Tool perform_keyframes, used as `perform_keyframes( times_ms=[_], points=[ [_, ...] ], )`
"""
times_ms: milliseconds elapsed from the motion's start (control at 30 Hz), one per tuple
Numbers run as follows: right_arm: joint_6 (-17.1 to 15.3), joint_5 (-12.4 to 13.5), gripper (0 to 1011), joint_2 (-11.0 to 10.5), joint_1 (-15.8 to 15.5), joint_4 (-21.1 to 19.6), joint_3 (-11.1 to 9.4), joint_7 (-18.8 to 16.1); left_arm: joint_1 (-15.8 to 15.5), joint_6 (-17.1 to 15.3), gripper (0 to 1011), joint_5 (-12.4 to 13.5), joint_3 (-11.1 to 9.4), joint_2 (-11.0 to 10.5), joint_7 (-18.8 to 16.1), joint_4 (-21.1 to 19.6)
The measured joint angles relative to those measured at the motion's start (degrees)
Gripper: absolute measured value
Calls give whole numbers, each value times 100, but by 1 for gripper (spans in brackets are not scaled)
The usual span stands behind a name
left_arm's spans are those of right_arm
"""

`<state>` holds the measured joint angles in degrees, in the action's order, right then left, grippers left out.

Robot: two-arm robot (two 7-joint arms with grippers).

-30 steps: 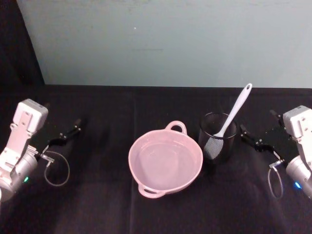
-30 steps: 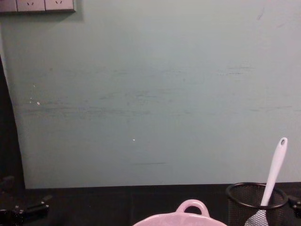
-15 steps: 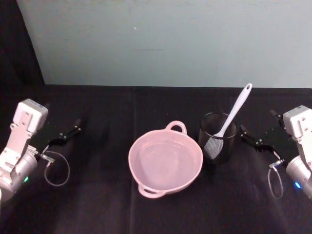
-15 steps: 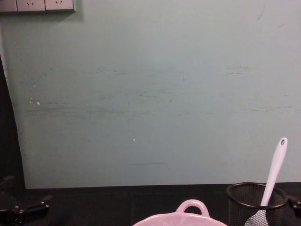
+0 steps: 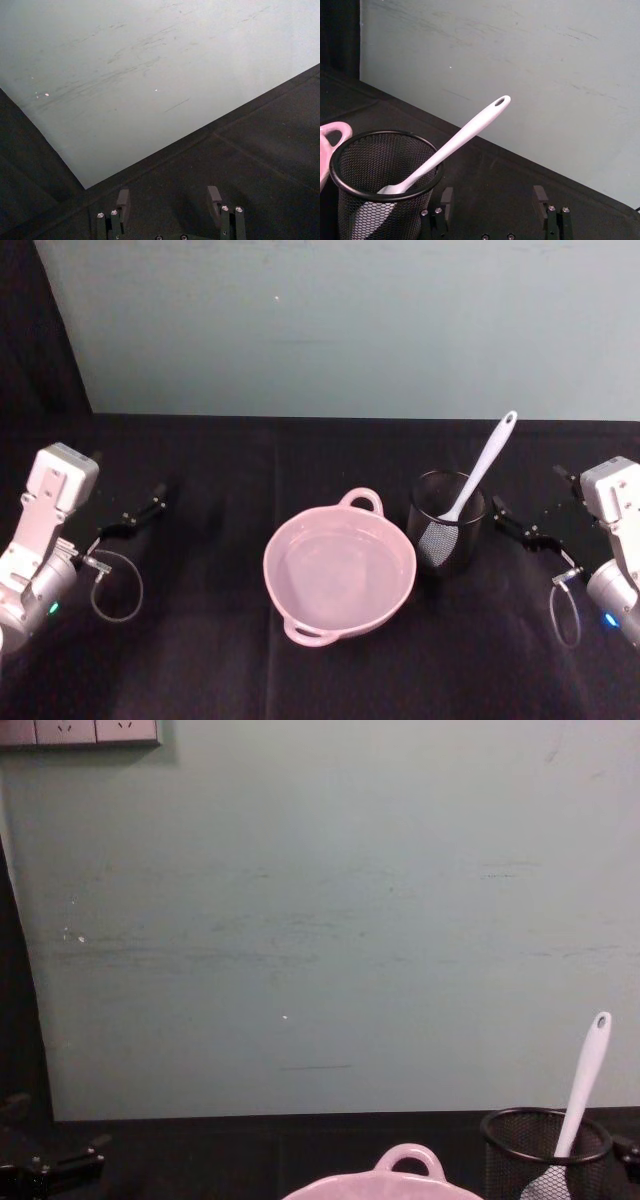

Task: Use the one hand to pick up the spoon and stir the clear water in the bowl.

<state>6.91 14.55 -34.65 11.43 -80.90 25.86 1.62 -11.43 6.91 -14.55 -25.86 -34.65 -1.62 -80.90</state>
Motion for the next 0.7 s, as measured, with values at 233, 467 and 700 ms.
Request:
perform_keyframes(
  times_ms=[233,467,700],
  points=[
    [0,0,1002,0,0,0,0,0,0,0,1005,0,0,0,0,0],
    [0,0,1002,0,0,0,0,0,0,0,1005,0,0,0,0,0],
    [0,0,1002,0,0,0,-1,0,0,0,1005,0,0,0,0,0]
  ],
)
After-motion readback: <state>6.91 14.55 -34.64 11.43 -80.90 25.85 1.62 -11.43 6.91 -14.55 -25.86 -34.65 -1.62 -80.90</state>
